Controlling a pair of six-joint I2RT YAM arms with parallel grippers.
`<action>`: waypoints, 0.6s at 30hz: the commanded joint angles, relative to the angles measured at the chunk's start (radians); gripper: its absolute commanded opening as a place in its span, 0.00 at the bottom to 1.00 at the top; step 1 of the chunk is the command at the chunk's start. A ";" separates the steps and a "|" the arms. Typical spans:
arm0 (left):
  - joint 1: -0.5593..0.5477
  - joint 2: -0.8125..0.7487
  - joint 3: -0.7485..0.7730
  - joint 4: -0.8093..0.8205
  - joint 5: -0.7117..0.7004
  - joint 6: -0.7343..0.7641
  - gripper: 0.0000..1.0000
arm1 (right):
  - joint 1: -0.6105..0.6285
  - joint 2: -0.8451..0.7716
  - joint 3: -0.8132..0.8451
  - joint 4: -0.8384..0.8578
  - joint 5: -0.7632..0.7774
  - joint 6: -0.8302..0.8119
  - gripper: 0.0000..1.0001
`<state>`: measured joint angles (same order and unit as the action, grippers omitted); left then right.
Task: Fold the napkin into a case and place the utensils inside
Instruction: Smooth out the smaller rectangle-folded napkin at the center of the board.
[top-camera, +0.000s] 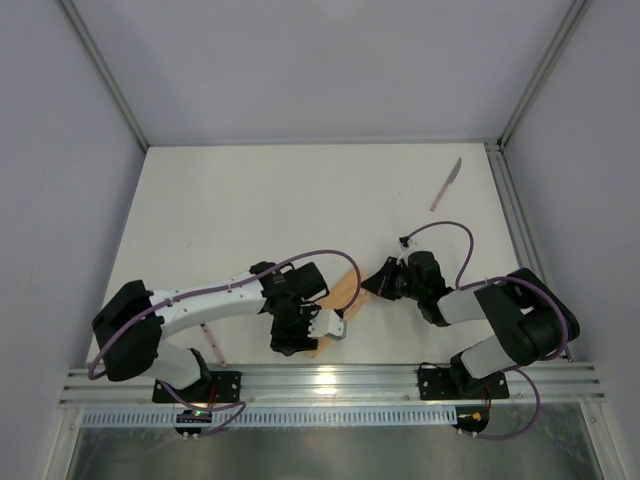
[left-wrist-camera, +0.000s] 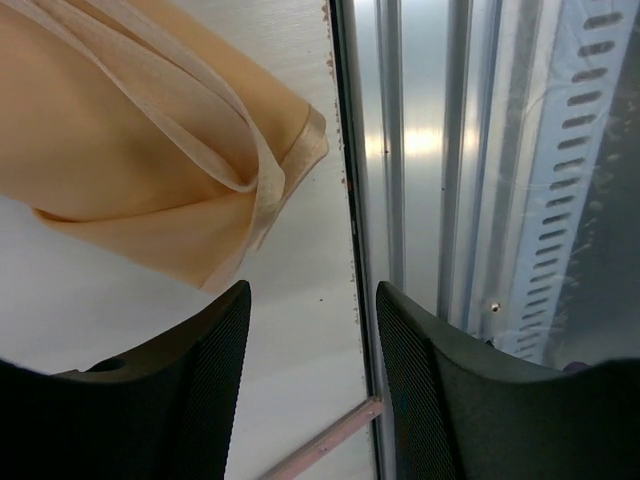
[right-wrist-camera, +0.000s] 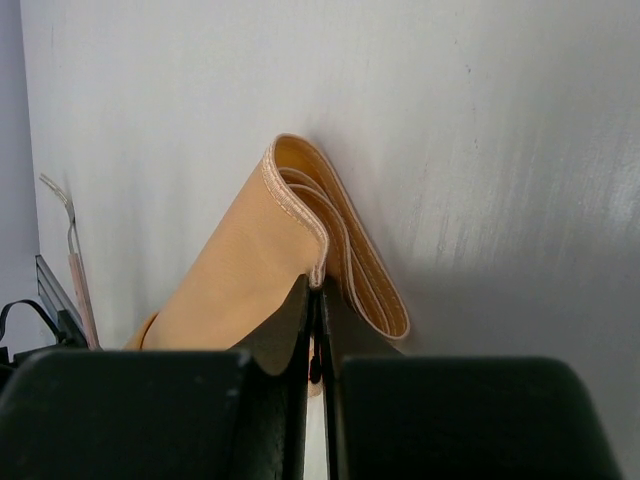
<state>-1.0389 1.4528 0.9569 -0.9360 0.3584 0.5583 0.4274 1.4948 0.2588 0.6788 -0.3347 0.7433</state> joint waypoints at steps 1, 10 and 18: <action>-0.016 -0.019 -0.018 0.093 -0.070 0.019 0.56 | 0.016 0.028 0.005 -0.041 0.069 -0.004 0.04; -0.021 0.043 -0.193 0.466 -0.337 -0.001 0.38 | 0.025 0.061 -0.012 0.025 0.100 0.053 0.04; 0.023 0.050 -0.299 0.786 -0.621 0.032 0.08 | 0.039 0.079 0.011 0.048 0.125 0.082 0.04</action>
<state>-1.0523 1.4742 0.7147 -0.3683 -0.1204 0.5667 0.4515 1.5494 0.2607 0.7647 -0.2741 0.8246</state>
